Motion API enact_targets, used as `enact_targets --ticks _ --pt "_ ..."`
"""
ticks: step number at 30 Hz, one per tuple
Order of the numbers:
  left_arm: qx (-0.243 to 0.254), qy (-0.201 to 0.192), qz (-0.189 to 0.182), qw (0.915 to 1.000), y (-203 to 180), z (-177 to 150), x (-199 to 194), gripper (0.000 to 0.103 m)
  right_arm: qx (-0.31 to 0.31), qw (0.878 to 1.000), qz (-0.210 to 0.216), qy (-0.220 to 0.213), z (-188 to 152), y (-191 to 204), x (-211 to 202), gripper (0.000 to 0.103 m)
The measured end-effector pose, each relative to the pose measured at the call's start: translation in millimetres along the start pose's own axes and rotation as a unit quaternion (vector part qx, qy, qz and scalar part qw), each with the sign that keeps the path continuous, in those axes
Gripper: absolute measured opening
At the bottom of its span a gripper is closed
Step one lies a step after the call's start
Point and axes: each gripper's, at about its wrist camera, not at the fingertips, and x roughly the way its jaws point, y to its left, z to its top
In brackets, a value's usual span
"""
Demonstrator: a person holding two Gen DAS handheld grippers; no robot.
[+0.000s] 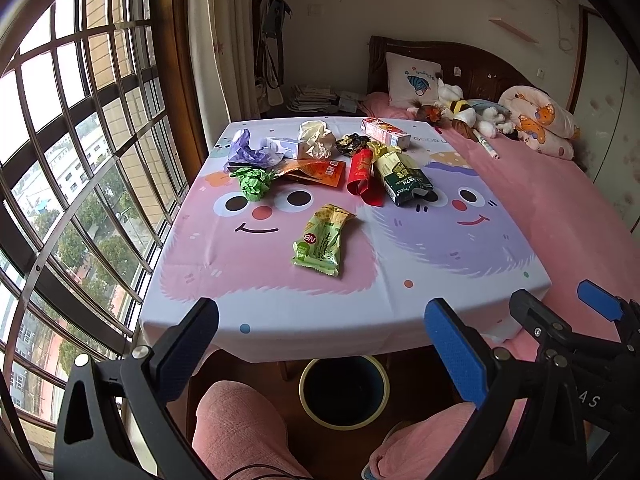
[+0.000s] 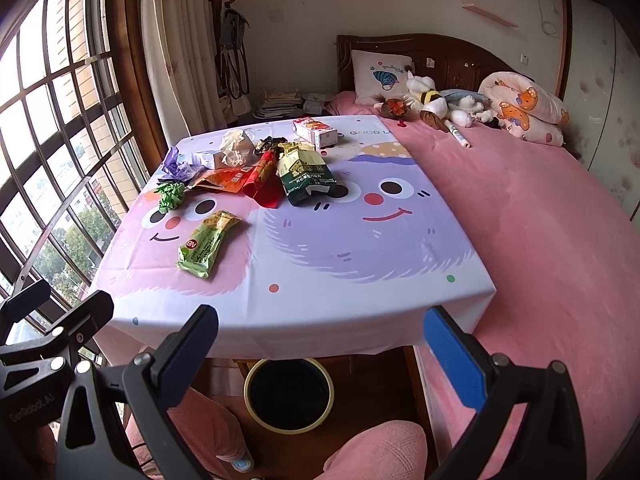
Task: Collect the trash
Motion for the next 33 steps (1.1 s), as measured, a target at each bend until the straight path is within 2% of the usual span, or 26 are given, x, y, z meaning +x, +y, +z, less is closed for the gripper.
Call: enact_targets --ticks 24,33 --pt "0.0 0.002 -0.002 1.0 -1 -7 -5 0.098 0.009 1.0 0.005 0.003 -3 -6 0 0.103" --pt "0.004 -0.003 -0.002 1.0 -4 -20 -14 0.098 0.011 1.0 0.01 -0.001 -8 -6 -3 0.102"
